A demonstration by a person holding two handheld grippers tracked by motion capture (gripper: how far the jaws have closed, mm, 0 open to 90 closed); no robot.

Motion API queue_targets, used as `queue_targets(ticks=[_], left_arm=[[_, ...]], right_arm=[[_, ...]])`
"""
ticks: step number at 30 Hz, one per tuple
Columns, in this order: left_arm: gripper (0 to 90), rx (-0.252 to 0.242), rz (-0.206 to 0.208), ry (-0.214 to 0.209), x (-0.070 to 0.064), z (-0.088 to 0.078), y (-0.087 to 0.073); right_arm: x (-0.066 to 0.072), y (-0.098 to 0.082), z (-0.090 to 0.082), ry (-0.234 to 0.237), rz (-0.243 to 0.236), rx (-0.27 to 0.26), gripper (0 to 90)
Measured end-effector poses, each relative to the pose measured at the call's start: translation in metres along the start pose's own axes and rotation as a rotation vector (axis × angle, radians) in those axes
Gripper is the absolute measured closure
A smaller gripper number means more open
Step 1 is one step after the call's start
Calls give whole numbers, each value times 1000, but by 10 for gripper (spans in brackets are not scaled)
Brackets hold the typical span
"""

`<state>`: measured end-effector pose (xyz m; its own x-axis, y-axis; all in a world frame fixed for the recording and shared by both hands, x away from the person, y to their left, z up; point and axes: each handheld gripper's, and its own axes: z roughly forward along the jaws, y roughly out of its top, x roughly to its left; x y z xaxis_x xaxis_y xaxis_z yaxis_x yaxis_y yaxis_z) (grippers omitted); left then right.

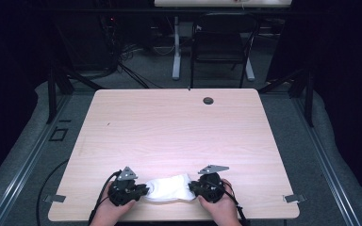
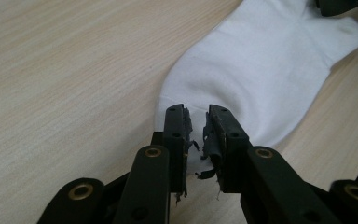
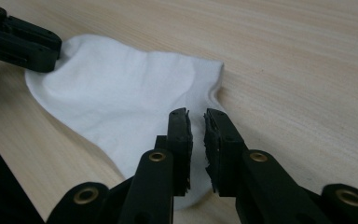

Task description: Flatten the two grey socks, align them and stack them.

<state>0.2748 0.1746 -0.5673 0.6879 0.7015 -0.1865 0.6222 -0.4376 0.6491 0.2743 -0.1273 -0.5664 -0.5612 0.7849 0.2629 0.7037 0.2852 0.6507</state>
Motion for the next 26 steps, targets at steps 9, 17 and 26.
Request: queue_targets(ticks=[9, 17, 26], left_arm=[[667, -103, -13, 11, 7, -18, 3], [588, -132, -63, 51, 23, -27, 2], [531, -141, -118, 119, 46, -33, -4]], right_arm=[[-1, 3, -20, 5, -15, -69, 758], [-8, 3, -34, -24, -29, -100, 656], [-16, -1, -47, -66, -46, -111, 616]])
